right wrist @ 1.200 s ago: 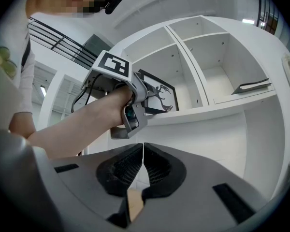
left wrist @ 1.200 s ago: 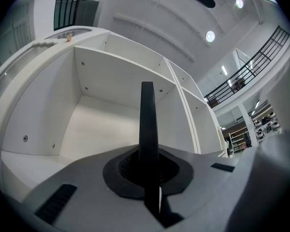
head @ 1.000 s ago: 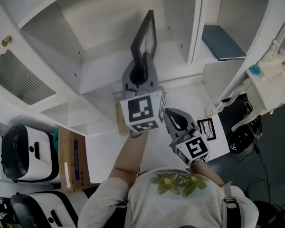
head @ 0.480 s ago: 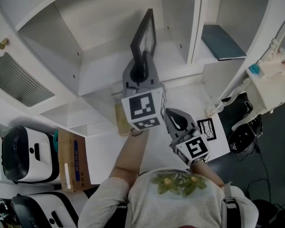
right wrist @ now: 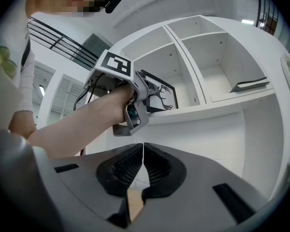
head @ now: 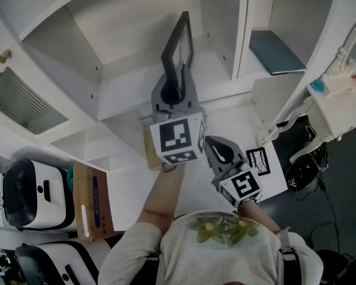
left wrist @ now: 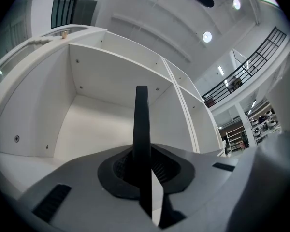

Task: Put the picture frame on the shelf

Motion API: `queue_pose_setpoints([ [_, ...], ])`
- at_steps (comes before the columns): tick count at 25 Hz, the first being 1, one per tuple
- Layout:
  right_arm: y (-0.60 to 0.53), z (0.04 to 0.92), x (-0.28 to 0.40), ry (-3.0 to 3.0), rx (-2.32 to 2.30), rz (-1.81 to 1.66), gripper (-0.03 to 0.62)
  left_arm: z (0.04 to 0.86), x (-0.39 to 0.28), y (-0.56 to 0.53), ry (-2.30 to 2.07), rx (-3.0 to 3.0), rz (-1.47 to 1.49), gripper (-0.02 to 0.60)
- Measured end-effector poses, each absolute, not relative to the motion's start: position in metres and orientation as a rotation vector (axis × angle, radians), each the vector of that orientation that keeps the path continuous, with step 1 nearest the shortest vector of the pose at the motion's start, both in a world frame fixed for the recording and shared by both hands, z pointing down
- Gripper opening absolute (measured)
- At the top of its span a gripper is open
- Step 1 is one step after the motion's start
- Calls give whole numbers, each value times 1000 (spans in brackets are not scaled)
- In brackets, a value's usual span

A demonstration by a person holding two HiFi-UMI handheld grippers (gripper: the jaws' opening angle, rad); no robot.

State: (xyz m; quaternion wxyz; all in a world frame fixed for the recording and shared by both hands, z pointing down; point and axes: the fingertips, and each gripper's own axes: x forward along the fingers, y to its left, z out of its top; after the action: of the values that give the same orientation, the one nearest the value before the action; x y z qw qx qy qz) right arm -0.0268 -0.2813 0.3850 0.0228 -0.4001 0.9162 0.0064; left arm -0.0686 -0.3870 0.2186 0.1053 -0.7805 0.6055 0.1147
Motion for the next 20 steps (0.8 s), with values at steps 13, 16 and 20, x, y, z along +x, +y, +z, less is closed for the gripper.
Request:
queue_pose_setpoints([
  [13,-276,385,-31,2872,-1228,25,32,225,-79,-349,1736,-2303,254,193],
  [16,-275,383,-33,2859,-1212,37,32,230,-87,-338,1749,-2311,267,193],
  [20,-274,383,-35,2857,-1206,38,32,241,-90,-333,1754,-2341,226,172],
])
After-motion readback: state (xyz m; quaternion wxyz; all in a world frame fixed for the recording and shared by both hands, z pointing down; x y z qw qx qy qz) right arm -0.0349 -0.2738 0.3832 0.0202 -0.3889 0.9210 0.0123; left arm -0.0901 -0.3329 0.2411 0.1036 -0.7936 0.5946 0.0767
